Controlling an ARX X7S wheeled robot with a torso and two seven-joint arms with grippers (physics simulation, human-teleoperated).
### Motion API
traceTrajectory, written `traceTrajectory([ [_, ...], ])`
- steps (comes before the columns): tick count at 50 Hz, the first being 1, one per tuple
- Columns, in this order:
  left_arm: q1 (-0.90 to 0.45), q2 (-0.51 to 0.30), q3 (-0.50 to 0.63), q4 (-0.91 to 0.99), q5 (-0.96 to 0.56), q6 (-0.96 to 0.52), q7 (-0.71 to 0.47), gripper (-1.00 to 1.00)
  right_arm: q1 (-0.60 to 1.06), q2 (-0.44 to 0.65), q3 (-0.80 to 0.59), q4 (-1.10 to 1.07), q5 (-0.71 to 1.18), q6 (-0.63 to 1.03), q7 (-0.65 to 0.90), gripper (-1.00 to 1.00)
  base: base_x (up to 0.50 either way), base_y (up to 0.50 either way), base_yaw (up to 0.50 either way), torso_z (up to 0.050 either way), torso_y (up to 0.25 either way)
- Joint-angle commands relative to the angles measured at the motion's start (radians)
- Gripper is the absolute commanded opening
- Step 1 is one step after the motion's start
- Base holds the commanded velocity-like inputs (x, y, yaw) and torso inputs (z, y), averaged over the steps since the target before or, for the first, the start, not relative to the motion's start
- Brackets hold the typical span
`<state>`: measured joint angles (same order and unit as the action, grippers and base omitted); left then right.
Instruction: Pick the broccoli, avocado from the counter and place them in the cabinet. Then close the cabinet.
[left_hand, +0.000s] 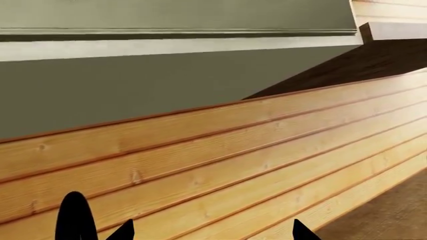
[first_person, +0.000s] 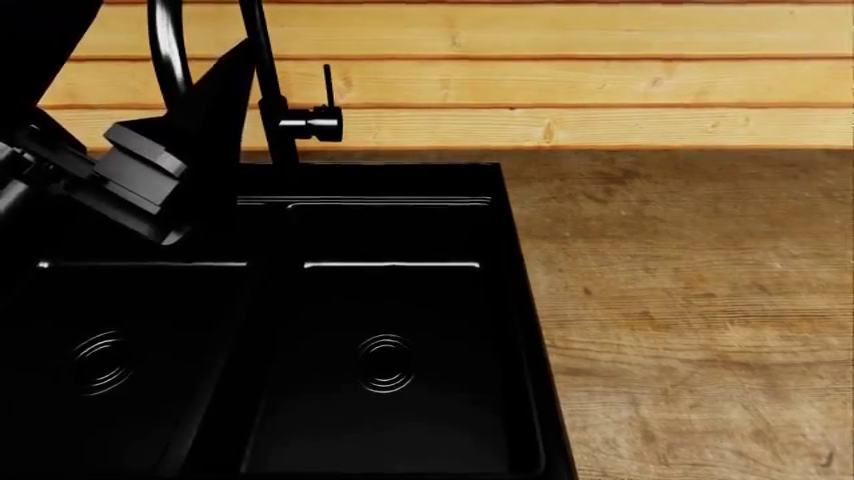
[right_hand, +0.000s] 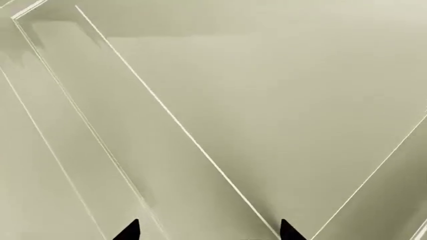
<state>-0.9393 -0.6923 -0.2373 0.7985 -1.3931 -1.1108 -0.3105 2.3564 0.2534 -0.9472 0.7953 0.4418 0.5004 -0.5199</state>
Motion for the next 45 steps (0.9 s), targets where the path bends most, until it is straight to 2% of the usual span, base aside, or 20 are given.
traceTrajectory([
  [1, -0.015, -0.003, 0.015, -0.002, -0.003, 0.001, -0.002, 1.0, -0.002, -0.13, -0.164, 0.478, -0.128, -0.035, -0.142, 1.0, 0.0, 0.0, 0.0, 0.0, -0.013],
  [12, -0.02, -0.012, 0.019, -0.004, -0.011, 0.003, -0.007, 1.0, -0.017, -0.134, -0.14, 0.484, -0.195, -0.042, -0.169, 1.0, 0.01, 0.0, 0.01, 0.0, -0.013],
  [21, 0.0, -0.02, -0.001, -0.003, -0.01, 0.018, 0.0, 1.0, -0.07, 0.123, 0.011, -0.257, -0.033, 0.292, -0.093, 1.0, 0.01, 0.0, 0.01, 0.0, -0.01],
  [28, 0.007, -0.02, -0.003, 0.0, -0.013, 0.023, -0.007, 1.0, -0.083, 0.252, 0.158, -0.64, 0.108, 0.484, -0.016, 1.0, 0.0, 0.0, 0.0, 0.0, -0.001],
  [38, 0.002, -0.03, -0.012, -0.005, -0.027, 0.03, -0.016, 1.0, -0.115, 0.364, 0.308, -0.968, 0.264, 0.684, 0.07, 1.0, 0.0, 0.0, 0.0, 0.0, 0.0],
  [45, -0.005, -0.048, -0.036, -0.015, -0.061, 0.037, -0.032, 1.0, -0.196, 0.436, 0.451, -1.179, 0.405, 0.839, 0.177, 1.0, -0.01, 0.0, 0.0, 0.0, 0.0],
])
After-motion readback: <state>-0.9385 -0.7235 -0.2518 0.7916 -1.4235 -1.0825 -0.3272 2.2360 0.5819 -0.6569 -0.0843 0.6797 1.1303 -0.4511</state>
